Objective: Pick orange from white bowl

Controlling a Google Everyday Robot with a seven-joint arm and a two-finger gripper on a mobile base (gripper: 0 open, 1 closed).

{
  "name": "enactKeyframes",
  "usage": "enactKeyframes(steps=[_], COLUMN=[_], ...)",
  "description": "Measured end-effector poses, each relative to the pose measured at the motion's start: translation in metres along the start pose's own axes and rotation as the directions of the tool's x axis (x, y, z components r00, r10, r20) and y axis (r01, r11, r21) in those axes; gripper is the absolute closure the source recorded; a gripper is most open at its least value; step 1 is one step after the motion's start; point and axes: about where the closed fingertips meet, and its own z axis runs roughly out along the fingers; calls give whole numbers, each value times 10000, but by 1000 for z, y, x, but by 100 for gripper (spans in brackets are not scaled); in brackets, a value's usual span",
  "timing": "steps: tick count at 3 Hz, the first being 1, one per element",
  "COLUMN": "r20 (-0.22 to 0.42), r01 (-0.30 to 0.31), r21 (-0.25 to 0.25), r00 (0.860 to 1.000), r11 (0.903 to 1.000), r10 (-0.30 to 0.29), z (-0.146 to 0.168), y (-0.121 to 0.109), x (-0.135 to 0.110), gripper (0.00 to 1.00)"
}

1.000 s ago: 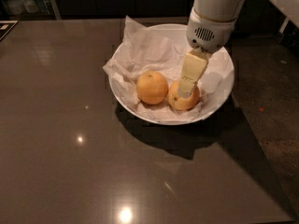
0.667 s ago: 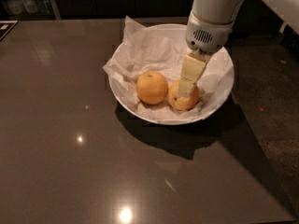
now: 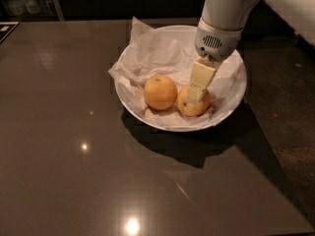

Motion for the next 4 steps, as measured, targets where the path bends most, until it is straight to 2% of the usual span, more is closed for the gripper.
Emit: enactKeyframes(steps=[2, 3, 4], r20=[-232, -462, -527], r01=[-121, -214, -231], r21=[-605, -942, -1040], r00=[9997, 9988, 9985], r11=[9981, 9953, 9943], r10=[107, 171, 176], z=[24, 40, 43], y=[-5, -7, -7], x=[-1, 1, 1], gripper=[25, 28, 36])
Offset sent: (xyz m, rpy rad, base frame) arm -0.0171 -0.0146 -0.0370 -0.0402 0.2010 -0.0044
